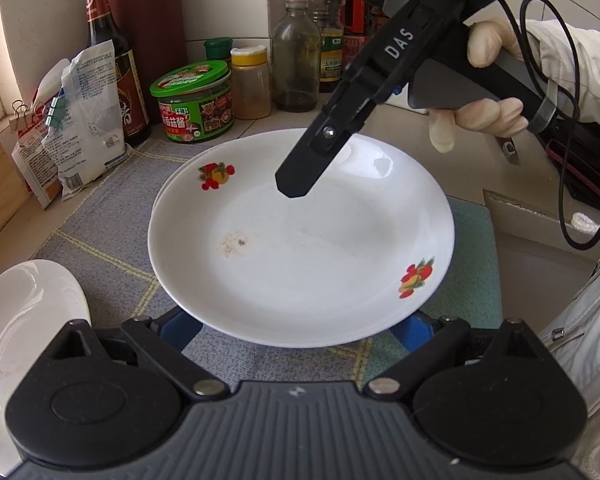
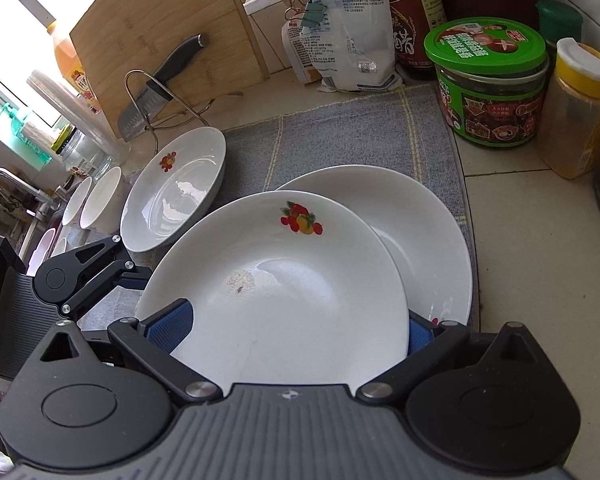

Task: Organize plates and bowls
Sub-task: 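Lower the fruit-print plate onto the stained plate with the right tool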

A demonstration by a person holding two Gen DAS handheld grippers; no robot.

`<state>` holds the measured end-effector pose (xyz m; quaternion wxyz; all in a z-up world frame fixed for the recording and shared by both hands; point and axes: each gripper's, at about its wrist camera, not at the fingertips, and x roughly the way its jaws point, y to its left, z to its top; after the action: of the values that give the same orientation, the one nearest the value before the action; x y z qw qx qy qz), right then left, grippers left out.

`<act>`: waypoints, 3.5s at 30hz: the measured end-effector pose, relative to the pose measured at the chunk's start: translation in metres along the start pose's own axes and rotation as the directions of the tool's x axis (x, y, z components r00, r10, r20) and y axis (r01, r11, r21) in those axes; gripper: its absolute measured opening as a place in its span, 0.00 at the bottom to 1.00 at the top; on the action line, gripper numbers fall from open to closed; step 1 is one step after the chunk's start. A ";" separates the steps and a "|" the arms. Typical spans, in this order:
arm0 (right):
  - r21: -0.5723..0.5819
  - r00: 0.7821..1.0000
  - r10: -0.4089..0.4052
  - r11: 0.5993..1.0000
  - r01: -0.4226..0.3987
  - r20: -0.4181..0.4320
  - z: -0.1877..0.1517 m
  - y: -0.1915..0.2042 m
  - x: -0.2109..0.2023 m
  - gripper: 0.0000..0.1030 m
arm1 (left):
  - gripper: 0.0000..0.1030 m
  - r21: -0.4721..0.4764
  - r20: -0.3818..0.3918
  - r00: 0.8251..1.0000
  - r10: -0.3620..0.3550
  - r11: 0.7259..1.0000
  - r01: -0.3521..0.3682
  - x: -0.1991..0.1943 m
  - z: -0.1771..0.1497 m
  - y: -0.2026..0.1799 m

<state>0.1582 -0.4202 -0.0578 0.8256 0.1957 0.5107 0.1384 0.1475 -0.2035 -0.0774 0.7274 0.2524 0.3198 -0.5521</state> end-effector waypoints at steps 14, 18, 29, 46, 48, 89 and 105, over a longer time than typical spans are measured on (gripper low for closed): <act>0.021 1.000 -0.011 1.000 0.011 0.003 -0.003 -0.009 -0.003 1.00 | 0.95 0.008 -0.021 1.000 -0.013 1.000 0.013 0.011 0.008 0.001; 0.032 1.000 -0.016 0.999 0.016 0.003 -0.005 -0.012 -0.004 1.00 | 0.95 0.004 -0.028 0.999 -0.022 1.000 0.022 0.015 0.010 0.004; 0.065 1.000 -0.006 0.998 0.005 0.012 -0.011 -0.017 -0.010 1.00 | 0.95 0.010 -0.080 0.997 0.020 1.000 -0.020 0.027 0.018 0.013; 0.081 1.000 -0.006 0.997 0.005 0.013 -0.014 -0.015 -0.015 1.00 | 0.94 0.068 -0.126 0.992 0.030 0.997 -0.022 0.032 0.021 0.016; 0.085 1.000 -0.003 0.996 0.002 0.014 -0.015 -0.015 -0.017 1.00 | 0.94 0.078 -0.135 0.990 0.030 0.997 -0.020 0.032 0.021 0.016; 0.091 0.999 -0.045 0.995 0.047 -0.018 -0.023 -0.009 -0.025 1.00 | 0.95 0.115 -0.169 0.984 0.054 0.993 -0.035 0.034 0.029 0.012; 0.006 0.990 -0.125 0.992 0.125 -0.062 -0.020 0.002 -0.019 1.00 | 0.96 0.041 -0.146 0.987 0.069 0.997 -0.064 0.030 0.027 0.008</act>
<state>0.1316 -0.4229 -0.0506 0.8156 0.1629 0.5479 0.0899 0.1659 -0.2397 -0.0813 0.7151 0.3161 0.3543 -0.5130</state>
